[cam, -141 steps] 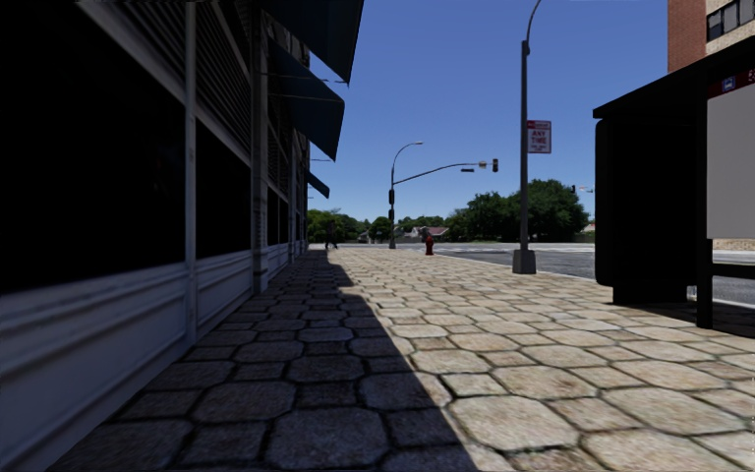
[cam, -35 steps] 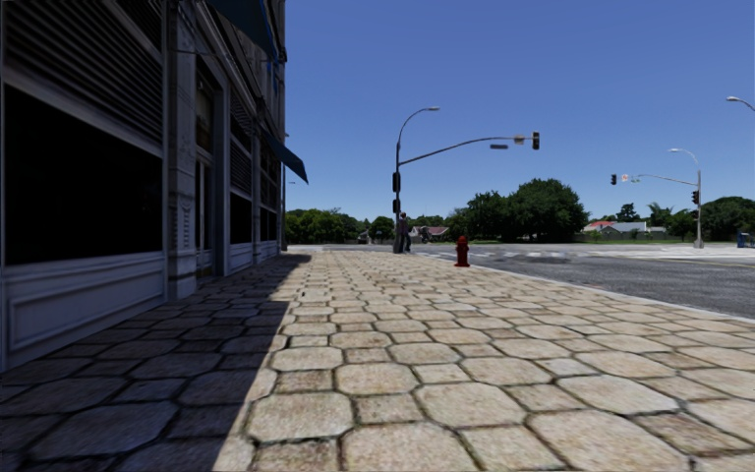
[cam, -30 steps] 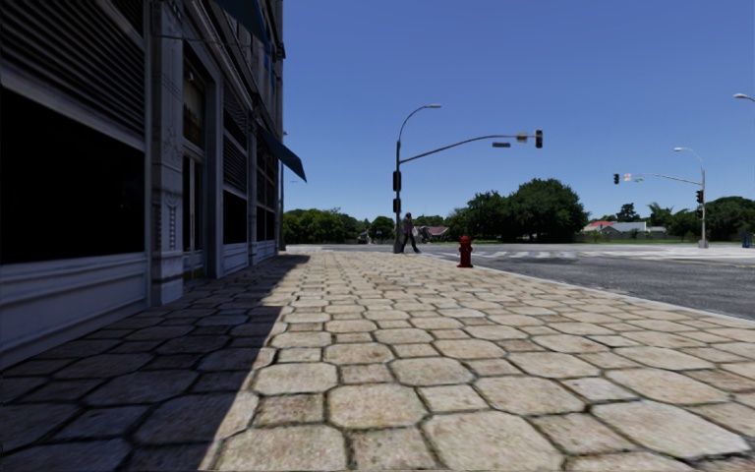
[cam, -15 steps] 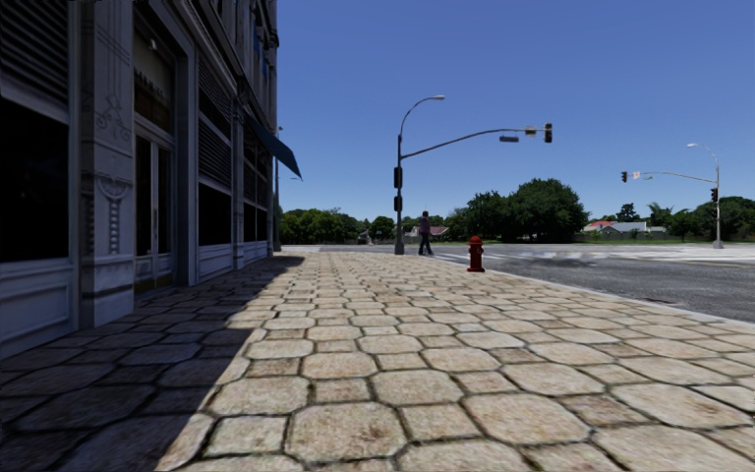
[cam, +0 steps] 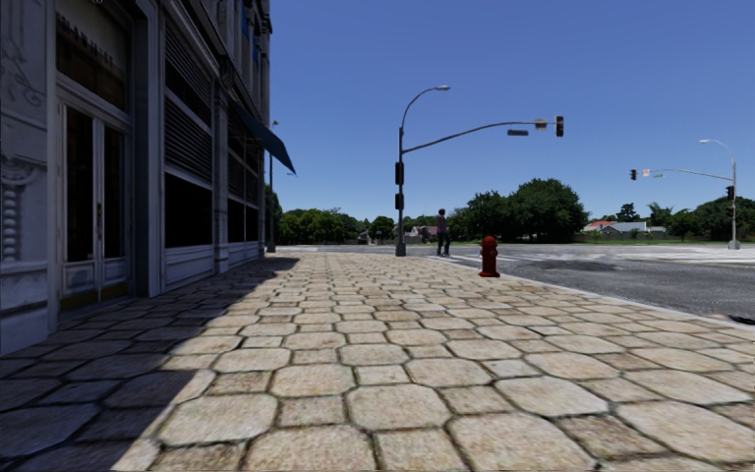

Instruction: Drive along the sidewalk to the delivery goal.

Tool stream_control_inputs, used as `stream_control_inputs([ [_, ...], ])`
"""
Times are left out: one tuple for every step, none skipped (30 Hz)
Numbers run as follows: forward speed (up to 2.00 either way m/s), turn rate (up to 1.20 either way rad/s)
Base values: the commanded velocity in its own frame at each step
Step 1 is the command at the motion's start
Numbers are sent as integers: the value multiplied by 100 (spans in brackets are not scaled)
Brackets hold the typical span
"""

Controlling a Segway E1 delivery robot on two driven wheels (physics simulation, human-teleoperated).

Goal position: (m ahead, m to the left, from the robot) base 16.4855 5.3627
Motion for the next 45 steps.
stream_control_inputs([
  [199,0],
  [199,0],
  [199,0],
  [199,0],
  [199,0],
  [199,0],
  [199,0],
  [199,0],
  [199,0],
  [199,0],
  [199,0],
  [199,0],
  [199,0],
  [199,0],
  [199,0],
  [199,0],
  [199,0],
  [199,0],
  [199,0],
  [199,0],
  [199,0],
  [199,0],
  [199,0],
  [200,0],
  [200,0],
  [200,0],
  [200,0],
  [200,0],
  [200,0],
  [200,0],
  [200,0],
  [200,0],
  [200,0],
  [200,0],
  [200,0],
  [200,0],
  [200,0],
  [200,0],
  [200,0],
  [200,0],
  [200,0],
  [200,0],
  [198,0],
  [188,0],
  [179,0],
])
